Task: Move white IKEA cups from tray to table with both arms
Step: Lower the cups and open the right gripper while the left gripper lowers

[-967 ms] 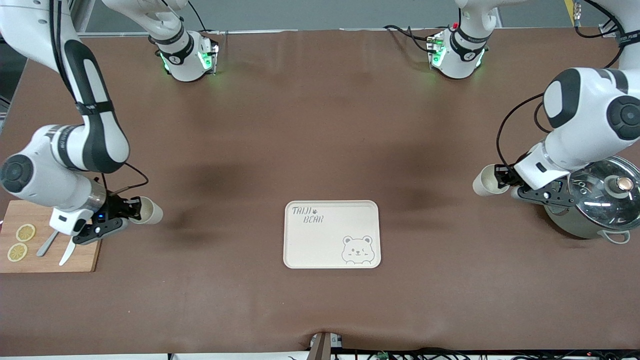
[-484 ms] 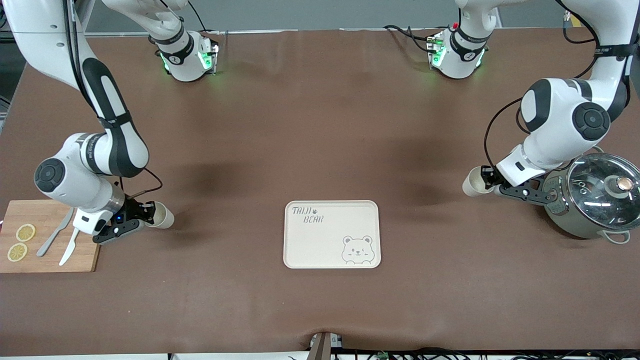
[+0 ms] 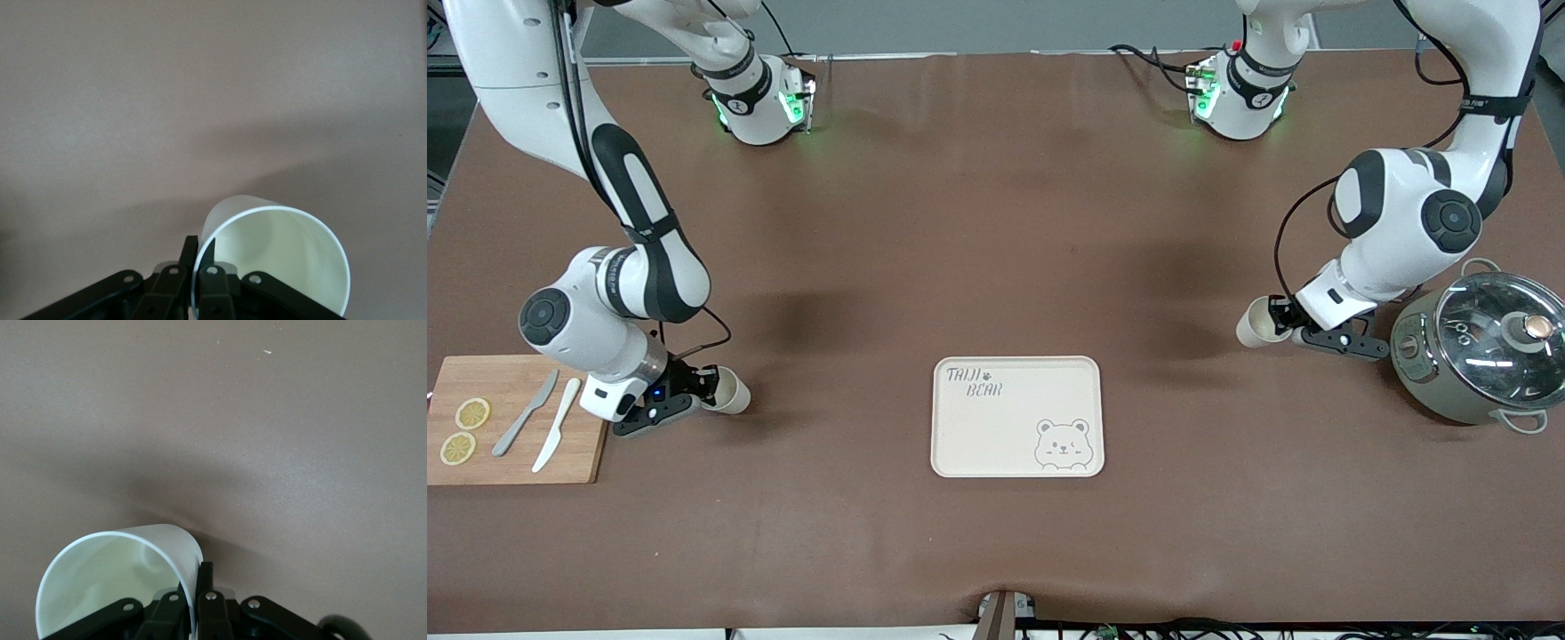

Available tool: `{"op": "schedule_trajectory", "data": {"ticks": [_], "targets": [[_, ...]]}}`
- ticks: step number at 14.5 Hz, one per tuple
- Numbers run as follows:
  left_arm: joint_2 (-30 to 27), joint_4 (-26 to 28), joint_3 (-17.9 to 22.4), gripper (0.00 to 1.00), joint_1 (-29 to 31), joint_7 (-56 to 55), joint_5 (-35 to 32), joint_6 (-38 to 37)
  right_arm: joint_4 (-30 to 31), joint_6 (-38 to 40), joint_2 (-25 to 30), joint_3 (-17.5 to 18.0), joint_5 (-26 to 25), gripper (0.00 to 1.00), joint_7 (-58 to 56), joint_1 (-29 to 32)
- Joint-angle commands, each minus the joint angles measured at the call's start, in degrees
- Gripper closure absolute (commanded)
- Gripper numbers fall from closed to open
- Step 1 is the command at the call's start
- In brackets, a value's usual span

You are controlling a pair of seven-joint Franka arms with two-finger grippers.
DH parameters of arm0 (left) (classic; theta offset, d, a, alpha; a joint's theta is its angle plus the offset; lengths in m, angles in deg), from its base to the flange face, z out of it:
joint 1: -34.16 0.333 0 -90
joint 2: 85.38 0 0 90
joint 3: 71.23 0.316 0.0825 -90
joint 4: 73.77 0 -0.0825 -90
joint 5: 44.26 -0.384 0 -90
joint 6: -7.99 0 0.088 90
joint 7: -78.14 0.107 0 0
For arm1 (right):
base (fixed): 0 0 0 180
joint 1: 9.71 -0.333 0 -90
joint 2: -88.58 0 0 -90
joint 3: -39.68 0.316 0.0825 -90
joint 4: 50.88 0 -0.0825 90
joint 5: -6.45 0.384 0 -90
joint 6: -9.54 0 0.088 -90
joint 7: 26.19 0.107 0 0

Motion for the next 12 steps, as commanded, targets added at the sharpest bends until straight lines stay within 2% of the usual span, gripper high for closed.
{"op": "schedule_trajectory", "data": {"ticks": [1,5,7,8,12], "targets": [[2.52,1.30,0.08,1.00,0.24,1.83,1.81,5.73,0.83,-1.42,-0.04,0.59,2.13,1.00,-1.82,0.39],[5.78,1.74,0.17,1.00,0.24,3.06,1.81,10.58,0.83,-1.69,-0.13,0.68,2.13,0.98,-1.73,0.30],[7.53,1.74,0.17,1.00,0.24,3.14,1.81,13.12,0.66,-1.60,-0.13,0.59,2.13,0.40,-1.64,0.22],[8.41,1.74,0.17,1.00,0.24,3.15,1.81,14.35,0.40,-1.43,-0.13,0.59,2.13,0.00,-1.64,0.30],[10.35,1.74,0.17,1.00,0.24,3.94,1.81,17.34,-0.22,-0.90,-0.13,0.59,2.13,0.00,-1.47,0.13]]}}
